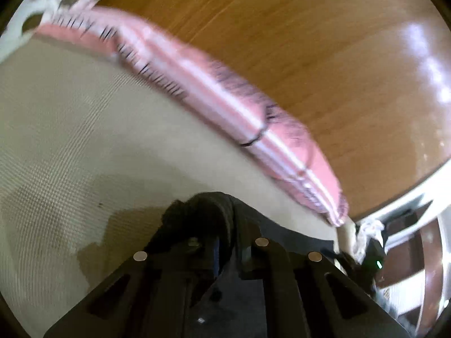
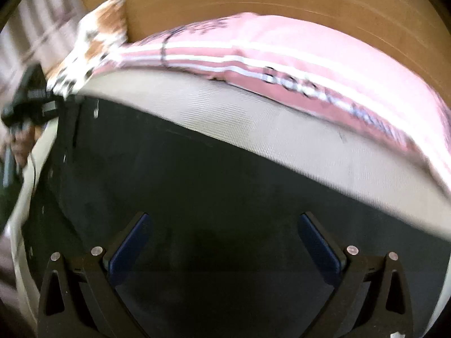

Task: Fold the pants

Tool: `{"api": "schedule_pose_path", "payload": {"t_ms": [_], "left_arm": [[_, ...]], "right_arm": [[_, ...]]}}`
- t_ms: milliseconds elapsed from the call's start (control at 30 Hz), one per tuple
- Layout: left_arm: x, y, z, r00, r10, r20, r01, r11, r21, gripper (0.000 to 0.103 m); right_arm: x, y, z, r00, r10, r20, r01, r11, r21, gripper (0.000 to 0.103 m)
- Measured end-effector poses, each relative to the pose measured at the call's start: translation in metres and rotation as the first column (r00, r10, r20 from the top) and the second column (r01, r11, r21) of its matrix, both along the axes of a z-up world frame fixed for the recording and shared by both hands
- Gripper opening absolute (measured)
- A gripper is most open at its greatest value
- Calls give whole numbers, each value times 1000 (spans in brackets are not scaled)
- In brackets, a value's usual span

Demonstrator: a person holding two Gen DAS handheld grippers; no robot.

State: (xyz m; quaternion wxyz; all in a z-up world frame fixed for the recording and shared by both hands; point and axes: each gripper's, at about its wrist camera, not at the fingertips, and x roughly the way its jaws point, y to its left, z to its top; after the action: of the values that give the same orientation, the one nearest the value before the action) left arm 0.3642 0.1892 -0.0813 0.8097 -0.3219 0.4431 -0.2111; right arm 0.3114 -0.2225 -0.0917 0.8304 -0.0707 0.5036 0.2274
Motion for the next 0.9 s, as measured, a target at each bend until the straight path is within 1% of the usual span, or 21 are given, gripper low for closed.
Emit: {"api": "schedule_pose_path", "payload": {"t_ms": [67, 133, 200, 233, 267, 300, 333, 400, 433, 500, 600, 633, 700, 733, 767, 800, 867, 900], "left_arm": [[-11, -5, 14, 999, -21, 39, 21, 1000, -8, 8], [-19, -7, 23, 997, -30, 66, 32, 999, -21, 8], [-26, -8, 30, 995, -34, 96, 38, 999, -38, 8], [-31, -8, 34, 993, -33, 115, 39, 998, -54, 8], [-34, -9, 37, 991, -32, 126, 40, 997, -61, 8], [-36, -8, 41, 990, -31, 136, 40, 997, -66, 8], [-39, -8, 43, 988, -32, 148, 43, 997, -71, 8], [-43, -4, 48, 986, -34, 165, 46, 997, -69, 8], [-44, -3, 49, 985, -36, 170, 48, 996, -69, 8], [-45, 0, 52, 985, -31, 170, 43, 997, -65, 8], [-43, 3, 47, 988, -21, 152, 30, 998, -58, 8], [-43, 4, 45, 990, -14, 144, 22, 998, -56, 8], [-42, 6, 43, 991, -6, 134, 14, 998, -57, 8], [-40, 5, 41, 992, -2, 128, 8, 999, -47, 8], [-38, 5, 40, 992, 0, 125, 5, 999, -41, 8], [-36, 4, 38, 993, 2, 120, 2, 999, -38, 8], [-32, 3, 34, 994, 4, 110, -1, 1000, -28, 8], [-30, 2, 33, 995, 4, 104, -2, 1000, -25, 8]], "right_arm": [[15, -1, -1, 995, 96, -39, -96, 995, -7, 102], [35, -3, -3, 981, 179, -81, -180, 984, -6, 102], [58, -7, -6, 963, 236, -128, -235, 972, 27, 100], [64, -8, -7, 956, 255, -144, -250, 967, 49, 97], [72, -9, -9, 949, 273, -157, -265, 962, 70, 90], [84, -12, -11, 942, 289, -171, -276, 957, 94, 87], [91, -12, -13, 936, 300, -185, -283, 953, 111, 84], [104, -14, -18, 917, 339, -209, -312, 938, 154, 83], [108, -12, -19, 910, 356, -215, -325, 931, 165, 81], [112, -9, -26, 882, 404, -242, -361, 910, 204, 76], [106, -12, -31, 859, 441, -261, -395, 894, 209, 64], [104, -15, -34, 851, 448, -273, -402, 891, 209, 58], [100, -24, -34, 851, 448, -274, -402, 892, 208, 51], [100, -28, -34, 854, 439, -278, -394, 896, 204, 46], [99, -33, -34, 862, 424, -279, -381, 903, 197, 41], [98, -39, -35, 873, 400, -280, -357, 914, 193, 38], [94, -44, -36, 892, 362, -272, -326, 930, 168, 23], [91, -45, -36, 902, 342, -264, -312, 938, 149, 20]]}}
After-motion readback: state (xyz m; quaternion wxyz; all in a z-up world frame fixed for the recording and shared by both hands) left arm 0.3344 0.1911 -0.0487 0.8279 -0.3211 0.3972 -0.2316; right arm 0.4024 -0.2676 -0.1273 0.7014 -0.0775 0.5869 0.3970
